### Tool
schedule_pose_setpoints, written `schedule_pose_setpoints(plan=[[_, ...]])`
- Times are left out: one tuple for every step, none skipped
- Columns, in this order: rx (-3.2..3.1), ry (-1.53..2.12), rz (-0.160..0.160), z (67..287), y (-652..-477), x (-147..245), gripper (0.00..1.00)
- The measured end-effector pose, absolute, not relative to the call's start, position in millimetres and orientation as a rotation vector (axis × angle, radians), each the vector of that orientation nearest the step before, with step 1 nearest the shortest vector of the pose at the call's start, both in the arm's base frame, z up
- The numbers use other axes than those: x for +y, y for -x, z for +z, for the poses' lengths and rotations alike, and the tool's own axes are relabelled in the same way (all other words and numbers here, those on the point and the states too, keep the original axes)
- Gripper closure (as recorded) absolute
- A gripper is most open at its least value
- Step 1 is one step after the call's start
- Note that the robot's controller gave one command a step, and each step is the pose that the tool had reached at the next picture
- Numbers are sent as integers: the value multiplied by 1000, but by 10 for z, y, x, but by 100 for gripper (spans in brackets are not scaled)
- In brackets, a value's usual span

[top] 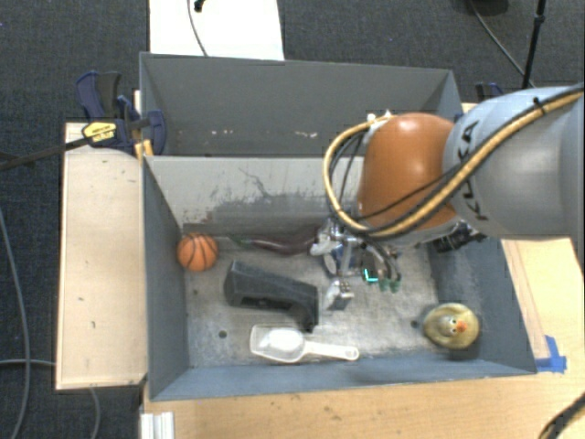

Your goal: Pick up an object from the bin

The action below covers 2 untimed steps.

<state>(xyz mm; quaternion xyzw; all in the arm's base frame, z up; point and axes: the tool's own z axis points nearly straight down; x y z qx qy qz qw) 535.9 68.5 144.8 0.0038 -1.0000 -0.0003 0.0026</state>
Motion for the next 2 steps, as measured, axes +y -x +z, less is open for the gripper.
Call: schedule_pose_setpoints(plan=[[-3144, -8, -2, 1486, -5379, 682, 0], [-3146, 140, -5, 962, -5376, 1063, 0]])
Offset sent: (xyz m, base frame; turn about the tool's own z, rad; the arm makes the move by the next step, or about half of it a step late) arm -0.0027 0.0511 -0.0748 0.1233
